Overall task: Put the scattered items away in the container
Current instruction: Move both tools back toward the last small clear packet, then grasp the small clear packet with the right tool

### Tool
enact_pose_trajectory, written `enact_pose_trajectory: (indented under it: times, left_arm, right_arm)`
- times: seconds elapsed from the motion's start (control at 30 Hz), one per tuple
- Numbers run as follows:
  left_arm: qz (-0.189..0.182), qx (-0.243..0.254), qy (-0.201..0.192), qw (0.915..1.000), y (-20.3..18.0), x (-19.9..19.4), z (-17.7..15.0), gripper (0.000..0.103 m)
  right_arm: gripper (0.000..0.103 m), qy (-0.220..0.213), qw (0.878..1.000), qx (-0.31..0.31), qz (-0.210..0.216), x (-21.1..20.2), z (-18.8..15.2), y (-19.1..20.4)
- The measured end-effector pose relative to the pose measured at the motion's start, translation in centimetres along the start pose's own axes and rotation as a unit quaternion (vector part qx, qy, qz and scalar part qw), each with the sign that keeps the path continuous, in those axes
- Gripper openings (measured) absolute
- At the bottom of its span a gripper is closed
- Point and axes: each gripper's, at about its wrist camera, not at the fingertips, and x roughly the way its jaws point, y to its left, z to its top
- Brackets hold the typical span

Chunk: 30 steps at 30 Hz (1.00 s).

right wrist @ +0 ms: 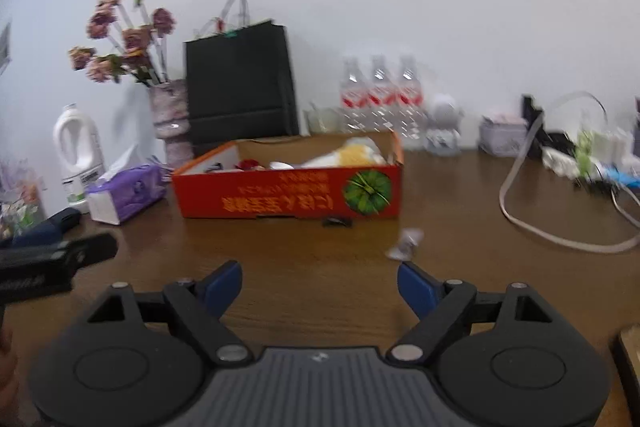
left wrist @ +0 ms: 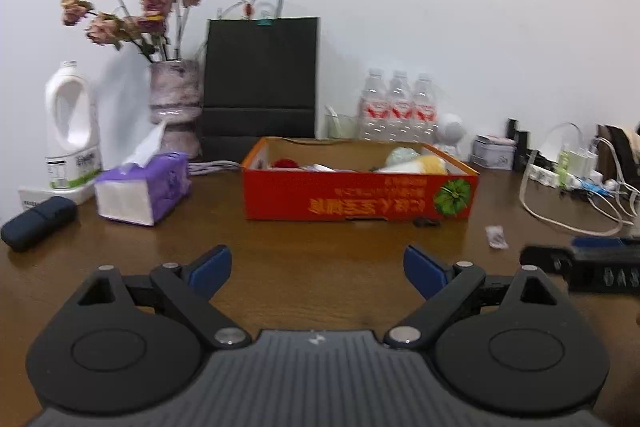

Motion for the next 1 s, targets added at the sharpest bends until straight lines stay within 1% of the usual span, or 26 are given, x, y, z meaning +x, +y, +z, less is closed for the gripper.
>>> enact_pose_trajectory:
  times: [0.07, 0.13, 0.17, 0.2, 0.27, 0.3, 0.33, 0.37, 0.4, 0.47, 0.5, 0.53, 0.57, 0.6, 0.63, 0.7, 0.8, 0.9, 0.97, 1.0]
  left_arm:
    - [-0.002, 0.013, 0.012, 0.9998, -0.8, 1.0, -0.3, 0.095]
    - [-0.008, 0.025, 0.024, 0.9994, -1.7, 2.6, 0.4, 0.095]
    - [-0.016, 0.028, 0.023, 0.9992, -2.1, 3.5, 0.9, 0.095]
    - [-0.025, 0.030, 0.023, 0.9990, -2.5, 4.6, 1.5, 0.095]
    - [-0.048, 0.033, 0.033, 0.9977, -3.4, 7.2, 2.7, 0.093]
    - [-0.057, 0.035, 0.037, 0.9970, -3.8, 8.4, 3.1, 0.092]
    - [-0.068, 0.039, 0.041, 0.9961, -4.2, 9.6, 3.6, 0.089]
    - [-0.080, 0.047, 0.047, 0.9946, -4.7, 11.0, 4.0, 0.084]
    - [-0.088, 0.054, 0.052, 0.9933, -5.3, 12.3, 4.3, 0.082]
    - [-0.091, 0.059, 0.064, 0.9921, -6.3, 14.6, 4.7, 0.077]
    - [-0.096, 0.058, 0.072, 0.9911, -6.7, 15.8, 4.8, 0.073]
    - [-0.103, 0.057, 0.083, 0.9896, -7.1, 16.9, 4.7, 0.070]
    - [-0.110, 0.057, 0.097, 0.9876, -7.6, 18.0, 4.7, 0.067]
    - [-0.116, 0.059, 0.112, 0.9852, -8.0, 19.0, 4.6, 0.065]
    - [-0.120, 0.061, 0.124, 0.9831, -8.4, 20.0, 4.4, 0.063]
    - [-0.119, 0.071, 0.135, 0.9810, -9.5, 21.4, 4.1, 0.063]
    - [-0.113, 0.083, 0.137, 0.9807, -10.9, 22.9, 4.0, 0.064]
    - [-0.092, 0.082, 0.143, 0.9820, -11.9, 23.8, 4.1, 0.062]
    - [-0.076, 0.086, 0.156, 0.9812, -12.5, 24.4, 3.9, 0.042]
    - [-0.073, 0.086, 0.156, 0.9813, -12.6, 24.5, 3.8, 0.039]
  right_arm:
    - [0.083, 0.003, 1.000, -0.004, -0.013, 0.1, 0.2, -0.7]
    - [0.083, -0.001, 1.000, -0.003, -0.028, 0.8, 0.7, -1.8]
    - [0.083, 0.003, 1.000, 0.003, -0.030, 1.4, 1.0, -2.5]
    - [0.080, 0.015, 0.999, 0.009, -0.029, 2.5, 1.3, -3.2]
    - [0.065, 0.054, 0.998, 0.011, -0.026, 5.5, 2.0, -4.4]
    - [0.052, 0.073, 0.997, 0.015, -0.023, 7.2, 2.5, -4.9]
    - [0.042, 0.089, 0.996, 0.020, -0.021, 8.8, 2.9, -5.4]
    - [0.039, 0.101, 0.994, 0.026, -0.023, 10.3, 3.2, -5.9]
    - [0.038, 0.109, 0.993, 0.029, -0.029, 11.6, 3.5, -6.3]
    - [0.036, 0.121, 0.991, 0.033, -0.038, 13.6, 4.0, -7.0]
    - [0.034, 0.124, 0.991, 0.037, -0.038, 14.2, 4.1, -7.3]
    - [0.023, 0.126, 0.991, 0.035, -0.036, 14.7, 4.2, -7.4]
    - [0.018, 0.125, 0.991, 0.026, -0.040, 15.0, 4.3, -7.5]
    - [0.015, 0.123, 0.991, 0.020, -0.045, 15.3, 4.2, -7.6]
    - [0.014, 0.117, 0.992, 0.022, -0.043, 15.3, 4.1, -7.8]
    - [0.014, 0.107, 0.993, 0.029, -0.039, 15.1, 3.8, -8.2]
    - [0.014, 0.102, 0.993, 0.032, -0.043, 14.7, 3.6, -8.3]
    - [0.014, 0.101, 0.993, 0.044, -0.041, 14.6, 3.5, -8.6]
    - [0.014, 0.100, 0.993, 0.046, -0.042, 14.5, 3.5, -8.6]
    - [0.014, 0.100, 0.993, 0.045, -0.043, 14.5, 3.4, -8.5]
